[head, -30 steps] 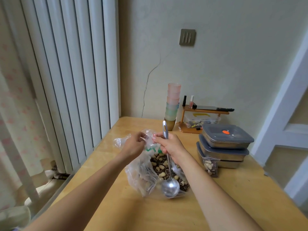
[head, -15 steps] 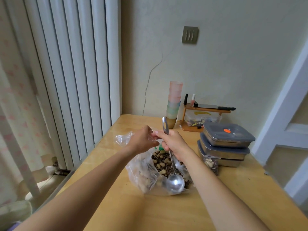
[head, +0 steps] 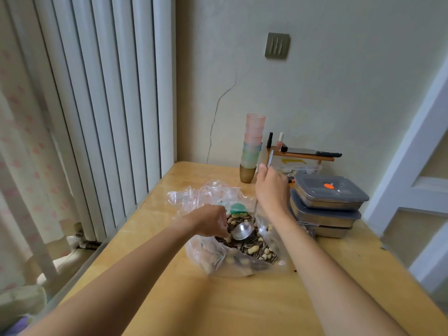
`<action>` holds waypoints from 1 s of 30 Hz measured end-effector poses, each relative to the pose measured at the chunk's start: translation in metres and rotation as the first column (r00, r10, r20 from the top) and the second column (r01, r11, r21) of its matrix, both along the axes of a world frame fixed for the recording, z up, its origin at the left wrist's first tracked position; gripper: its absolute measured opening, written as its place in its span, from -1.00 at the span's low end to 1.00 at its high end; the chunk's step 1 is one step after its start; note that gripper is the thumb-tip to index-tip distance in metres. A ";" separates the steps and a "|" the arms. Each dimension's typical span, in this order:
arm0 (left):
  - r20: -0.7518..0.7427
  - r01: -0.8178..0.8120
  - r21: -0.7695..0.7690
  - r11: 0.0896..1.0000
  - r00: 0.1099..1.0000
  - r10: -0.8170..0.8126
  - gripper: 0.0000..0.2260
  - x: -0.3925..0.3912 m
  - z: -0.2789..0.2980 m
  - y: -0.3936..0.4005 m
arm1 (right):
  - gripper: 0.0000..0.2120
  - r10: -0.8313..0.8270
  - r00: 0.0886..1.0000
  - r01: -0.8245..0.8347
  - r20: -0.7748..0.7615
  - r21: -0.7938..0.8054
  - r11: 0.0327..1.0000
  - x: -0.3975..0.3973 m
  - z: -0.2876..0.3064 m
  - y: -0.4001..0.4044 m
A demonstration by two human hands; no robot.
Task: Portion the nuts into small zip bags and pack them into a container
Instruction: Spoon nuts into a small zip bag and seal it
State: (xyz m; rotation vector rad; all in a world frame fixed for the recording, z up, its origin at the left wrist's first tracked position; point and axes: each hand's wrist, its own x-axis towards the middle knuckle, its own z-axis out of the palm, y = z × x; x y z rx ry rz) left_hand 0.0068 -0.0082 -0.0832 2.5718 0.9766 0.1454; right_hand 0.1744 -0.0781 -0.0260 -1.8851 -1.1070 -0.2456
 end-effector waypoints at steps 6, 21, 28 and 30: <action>-0.085 -0.057 0.218 0.974 0.993 0.077 -0.65 0.005 -0.008 -0.003 | -0.69 0.021 0.981 -0.011 0.192 -0.051 0.999 0.003 0.002 -0.002; 0.001 -0.139 0.729 0.670 0.979 0.202 -0.68 0.016 0.002 -0.009 | -0.67 0.184 0.938 -0.181 0.294 -0.041 0.983 -0.005 -0.008 -0.004; -0.069 -0.054 0.538 0.841 0.992 0.108 -0.63 0.016 -0.011 -0.009 | -0.61 0.338 0.889 -0.303 0.309 -0.157 0.940 -0.020 -0.013 -0.005; -0.089 -0.031 0.515 0.857 0.992 0.090 -0.62 0.014 -0.016 -0.010 | -0.41 0.385 0.870 -0.354 0.309 -0.154 0.923 -0.026 -0.019 -0.004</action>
